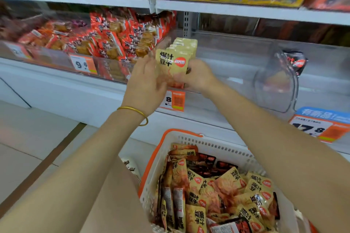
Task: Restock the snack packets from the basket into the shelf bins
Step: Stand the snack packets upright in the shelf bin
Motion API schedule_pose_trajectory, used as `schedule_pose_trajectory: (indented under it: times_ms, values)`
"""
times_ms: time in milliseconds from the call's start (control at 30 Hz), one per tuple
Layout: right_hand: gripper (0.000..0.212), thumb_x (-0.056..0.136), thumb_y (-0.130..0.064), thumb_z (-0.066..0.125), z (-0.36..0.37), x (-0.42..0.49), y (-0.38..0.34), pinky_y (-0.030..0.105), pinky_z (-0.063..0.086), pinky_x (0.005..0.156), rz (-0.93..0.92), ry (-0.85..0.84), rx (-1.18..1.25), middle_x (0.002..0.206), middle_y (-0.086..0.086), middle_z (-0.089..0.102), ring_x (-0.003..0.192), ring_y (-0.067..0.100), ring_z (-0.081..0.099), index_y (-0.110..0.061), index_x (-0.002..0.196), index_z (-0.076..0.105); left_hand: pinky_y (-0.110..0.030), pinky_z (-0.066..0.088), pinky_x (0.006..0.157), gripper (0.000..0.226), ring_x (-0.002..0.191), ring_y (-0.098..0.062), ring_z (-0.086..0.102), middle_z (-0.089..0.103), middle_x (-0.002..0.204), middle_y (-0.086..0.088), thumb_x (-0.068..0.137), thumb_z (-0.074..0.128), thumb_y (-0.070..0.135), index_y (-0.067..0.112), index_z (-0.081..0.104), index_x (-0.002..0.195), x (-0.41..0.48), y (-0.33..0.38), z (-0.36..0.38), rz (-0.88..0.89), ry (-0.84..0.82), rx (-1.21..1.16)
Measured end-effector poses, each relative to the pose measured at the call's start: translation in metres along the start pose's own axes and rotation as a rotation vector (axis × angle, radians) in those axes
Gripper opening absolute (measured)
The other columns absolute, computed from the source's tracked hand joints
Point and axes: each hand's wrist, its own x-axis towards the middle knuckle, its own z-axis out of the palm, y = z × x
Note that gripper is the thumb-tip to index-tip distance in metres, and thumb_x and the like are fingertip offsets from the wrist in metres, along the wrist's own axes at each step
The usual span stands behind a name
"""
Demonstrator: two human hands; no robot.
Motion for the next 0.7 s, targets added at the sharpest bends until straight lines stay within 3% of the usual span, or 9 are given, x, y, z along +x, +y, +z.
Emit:
schedule_pose_trajectory:
  times_ms: [100, 200, 300, 467, 567, 633, 700]
  values:
    - [0.031, 0.083, -0.033, 0.07, 0.01, 0.01, 0.008, 0.024, 0.042, 0.072, 0.011, -0.07, -0.348, 0.106, 0.006, 0.069, 0.096, 0.02, 0.061, -0.014, 0.108, 0.07, -0.039, 0.015, 0.118, 0.053, 0.141, -0.035, 0.02, 0.032, 0.147, -0.019, 0.085, 0.06, 0.009, 0.0, 0.042, 0.135, -0.006, -0.003, 0.008, 0.006, -0.042, 0.003]
    - [0.04, 0.081, -0.052, 0.065, 0.013, 0.02, 0.011, 0.025, 0.038, 0.072, 0.118, -0.081, -0.523, 0.103, -0.002, 0.063, 0.093, 0.019, 0.057, -0.024, 0.11, 0.065, -0.031, 0.007, 0.116, 0.06, 0.145, -0.032, 0.008, 0.023, 0.153, -0.017, 0.088, 0.058, 0.01, 0.0, 0.033, 0.142, -0.011, -0.006, 0.012, 0.028, -0.043, 0.024]
    - [0.046, 0.085, -0.047, 0.062, 0.018, 0.03, 0.014, 0.023, 0.038, 0.08, 0.049, -0.182, -0.509, 0.126, 0.003, 0.06, 0.114, 0.023, 0.055, -0.023, 0.124, 0.059, -0.029, 0.004, 0.116, 0.058, 0.146, -0.031, 0.007, 0.022, 0.153, -0.018, 0.089, 0.056, 0.012, 0.0, 0.034, 0.141, -0.012, -0.007, 0.013, 0.037, -0.034, 0.024]
    - [0.037, 0.09, -0.036, 0.059, 0.015, 0.029, 0.005, 0.033, 0.044, 0.096, 0.017, -0.284, -0.418, 0.113, 0.002, 0.06, 0.106, 0.019, 0.054, -0.013, 0.12, 0.06, -0.033, 0.006, 0.117, 0.051, 0.146, -0.032, 0.007, 0.021, 0.154, -0.02, 0.092, 0.054, 0.019, -0.002, 0.039, 0.136, -0.013, -0.007, 0.015, 0.052, -0.033, 0.058]
    - [0.039, 0.091, -0.041, 0.057, 0.005, 0.021, -0.003, 0.028, 0.047, 0.083, 0.05, -0.338, -0.473, 0.109, 0.001, 0.063, 0.096, 0.017, 0.059, -0.015, 0.121, 0.059, -0.034, 0.008, 0.116, 0.051, 0.145, -0.032, 0.011, 0.025, 0.152, -0.021, 0.092, 0.053, 0.02, -0.002, 0.04, 0.136, -0.016, -0.007, 0.016, 0.06, -0.011, 0.076]
    - [0.038, 0.086, -0.044, 0.062, -0.005, 0.018, -0.004, 0.03, 0.055, 0.068, 0.151, -0.312, -0.414, 0.09, 0.006, 0.067, 0.081, 0.021, 0.067, -0.01, 0.104, 0.065, -0.034, 0.012, 0.116, 0.046, 0.142, -0.035, 0.019, 0.032, 0.148, -0.023, 0.09, 0.052, 0.016, -0.003, 0.045, 0.131, -0.02, -0.002, 0.016, 0.089, 0.039, 0.056]
    - [0.036, 0.085, -0.042, 0.064, -0.015, 0.009, -0.008, 0.038, 0.058, 0.072, 0.203, -0.208, -0.373, 0.085, 0.009, 0.069, 0.085, 0.027, 0.069, -0.007, 0.09, 0.066, -0.037, 0.024, 0.111, 0.038, 0.132, -0.036, 0.035, 0.044, 0.137, -0.022, 0.086, 0.051, 0.011, -0.002, 0.052, 0.122, -0.032, 0.005, 0.015, 0.141, 0.112, 0.032]
